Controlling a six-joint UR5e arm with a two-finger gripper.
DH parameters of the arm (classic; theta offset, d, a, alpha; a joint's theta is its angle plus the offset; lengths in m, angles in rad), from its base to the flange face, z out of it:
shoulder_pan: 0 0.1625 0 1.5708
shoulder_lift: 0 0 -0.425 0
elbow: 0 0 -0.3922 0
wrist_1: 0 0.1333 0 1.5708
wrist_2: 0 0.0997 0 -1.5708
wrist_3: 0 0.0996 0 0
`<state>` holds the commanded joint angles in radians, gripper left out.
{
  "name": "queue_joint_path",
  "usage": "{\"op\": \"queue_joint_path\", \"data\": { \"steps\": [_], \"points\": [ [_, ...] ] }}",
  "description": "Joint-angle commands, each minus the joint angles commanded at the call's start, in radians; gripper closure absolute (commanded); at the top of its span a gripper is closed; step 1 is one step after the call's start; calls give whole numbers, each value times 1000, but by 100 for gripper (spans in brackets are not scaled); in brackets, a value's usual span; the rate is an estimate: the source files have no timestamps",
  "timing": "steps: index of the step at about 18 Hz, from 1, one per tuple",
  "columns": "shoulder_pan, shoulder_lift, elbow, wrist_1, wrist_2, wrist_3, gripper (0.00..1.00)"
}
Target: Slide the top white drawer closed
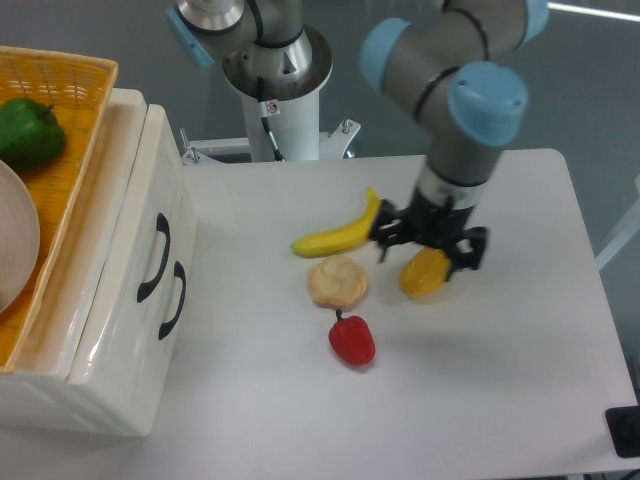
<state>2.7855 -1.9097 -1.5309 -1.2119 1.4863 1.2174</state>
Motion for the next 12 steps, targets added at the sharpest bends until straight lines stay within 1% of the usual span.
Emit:
{"op": "queue_joint_path", "data": {
  "steps": [2, 4, 6, 8, 12],
  "points": [
    [31, -21, 18, 8, 37, 146, 0],
    [64, -44, 37, 3, 58, 297, 0],
    [88, -54, 34, 5, 75, 407, 0],
    [91, -68, 35, 5, 89, 462, 0],
    [97, -78, 31, 6, 98, 464, 0]
  ]
}}
